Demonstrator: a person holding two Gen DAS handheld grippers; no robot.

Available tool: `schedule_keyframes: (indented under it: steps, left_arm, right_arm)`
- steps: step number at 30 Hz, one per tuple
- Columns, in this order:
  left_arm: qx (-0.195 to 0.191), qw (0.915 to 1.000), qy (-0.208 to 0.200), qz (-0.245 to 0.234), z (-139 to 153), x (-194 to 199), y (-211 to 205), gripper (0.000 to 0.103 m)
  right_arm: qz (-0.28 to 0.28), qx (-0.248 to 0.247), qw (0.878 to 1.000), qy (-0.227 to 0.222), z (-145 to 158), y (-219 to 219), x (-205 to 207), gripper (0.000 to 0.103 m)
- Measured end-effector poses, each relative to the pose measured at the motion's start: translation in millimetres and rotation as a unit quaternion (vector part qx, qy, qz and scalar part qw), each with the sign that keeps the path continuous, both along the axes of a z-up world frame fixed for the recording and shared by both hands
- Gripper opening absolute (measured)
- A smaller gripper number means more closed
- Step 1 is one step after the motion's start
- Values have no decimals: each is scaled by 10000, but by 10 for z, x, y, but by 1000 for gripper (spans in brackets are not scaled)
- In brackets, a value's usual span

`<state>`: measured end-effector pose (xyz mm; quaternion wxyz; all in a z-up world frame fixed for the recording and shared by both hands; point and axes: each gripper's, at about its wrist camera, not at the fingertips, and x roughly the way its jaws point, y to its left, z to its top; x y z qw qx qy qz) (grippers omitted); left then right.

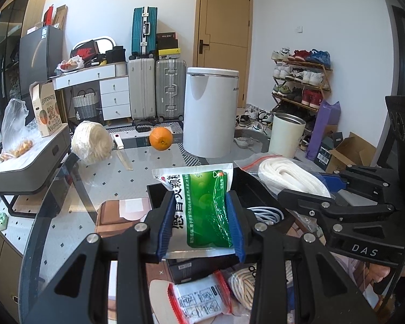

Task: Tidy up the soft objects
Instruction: 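Lift the green sachet and rope coil over the black box with both tools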

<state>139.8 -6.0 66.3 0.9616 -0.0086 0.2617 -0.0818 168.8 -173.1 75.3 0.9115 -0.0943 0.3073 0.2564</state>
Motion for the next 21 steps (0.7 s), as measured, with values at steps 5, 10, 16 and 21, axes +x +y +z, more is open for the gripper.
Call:
schedule_keyframes:
  steps: [5,10,16,21]
  left_arm:
    - [13,9999,107,2,-58,134,5,36]
    - [30,9998,203,-21,-104,256,-7,36]
    - [86,9994,342,-34,-185,399,-19,36]
    - [134,9990,432,-59,-235,476,-43,36]
  right_arm:
    - [13,-86,9999,120,-81,57,151,39]
    - [68,-153,9997,181,-136,117,259,39]
    - [128,-294,9991,290,-214,195,405,39]
    - [167,-431,9980,426,-299,262,523,39]
